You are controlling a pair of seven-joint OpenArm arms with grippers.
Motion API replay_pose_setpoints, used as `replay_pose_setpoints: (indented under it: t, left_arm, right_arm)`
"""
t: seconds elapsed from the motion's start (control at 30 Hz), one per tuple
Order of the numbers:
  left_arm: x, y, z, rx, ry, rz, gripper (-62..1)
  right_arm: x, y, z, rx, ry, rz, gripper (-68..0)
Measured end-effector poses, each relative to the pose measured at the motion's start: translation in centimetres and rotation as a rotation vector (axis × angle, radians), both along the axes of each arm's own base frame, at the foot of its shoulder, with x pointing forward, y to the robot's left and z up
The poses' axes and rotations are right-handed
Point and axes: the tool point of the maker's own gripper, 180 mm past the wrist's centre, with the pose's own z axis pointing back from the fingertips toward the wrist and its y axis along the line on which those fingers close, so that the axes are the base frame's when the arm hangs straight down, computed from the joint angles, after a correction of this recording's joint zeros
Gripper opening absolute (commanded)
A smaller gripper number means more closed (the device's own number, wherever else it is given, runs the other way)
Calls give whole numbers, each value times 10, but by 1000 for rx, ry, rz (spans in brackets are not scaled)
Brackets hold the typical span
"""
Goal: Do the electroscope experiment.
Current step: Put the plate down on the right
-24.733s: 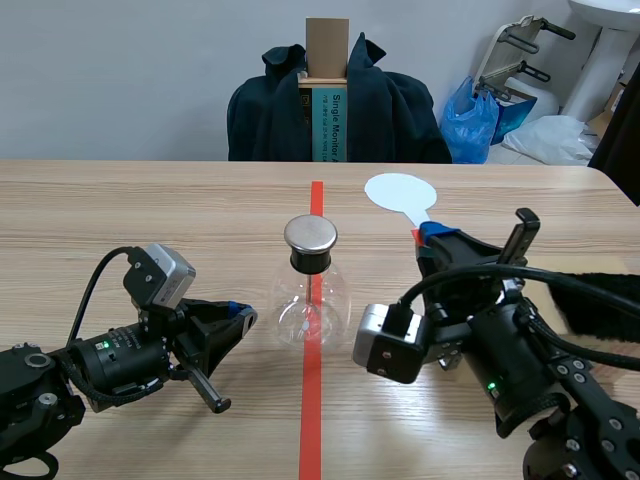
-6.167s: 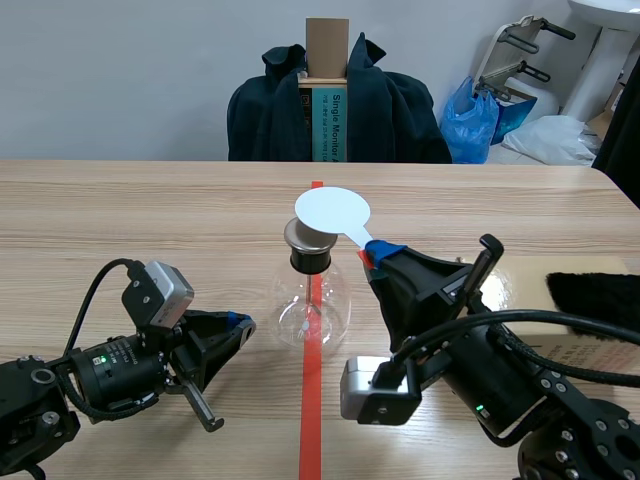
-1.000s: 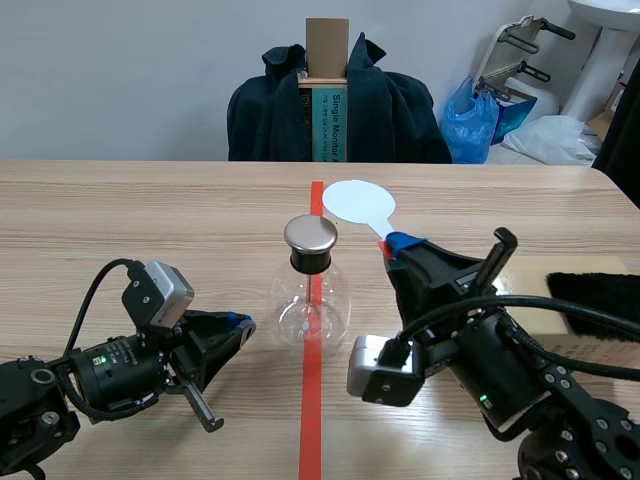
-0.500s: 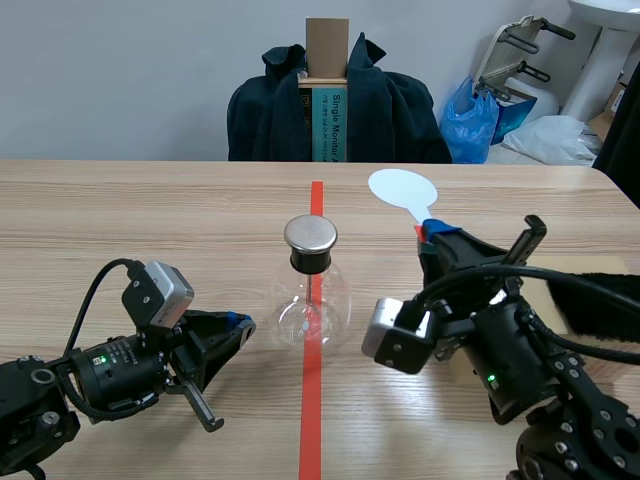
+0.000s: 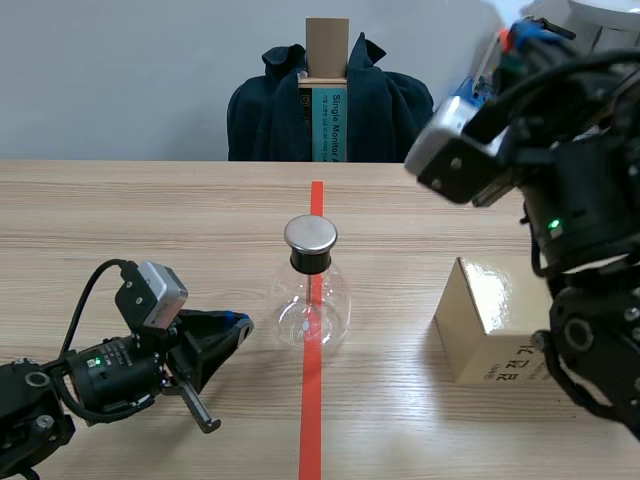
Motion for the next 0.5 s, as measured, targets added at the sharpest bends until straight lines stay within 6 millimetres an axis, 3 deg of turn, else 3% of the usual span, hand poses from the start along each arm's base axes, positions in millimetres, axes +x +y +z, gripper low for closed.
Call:
replay_pose_setpoints:
  t: [0.13,0.23,0.33,0.5]
  left_arm:
    - [-11,9,14,-34,-10,12,-577]
    - [-19,18,28,-43,-31,21,-577]
    - [-27,27,48,-56,-63,21,-511]
    - [-46,26,86,-68,-126,-30,-300]
  right_arm:
    - [-10,-3,31,3,-69,7,-667]
    - [-20,-2,32,-28,-62,27,-667]
    - [-31,-2,14,-63,7,44,-667]
    - [-59,-9,-28,-109,144,53,-667]
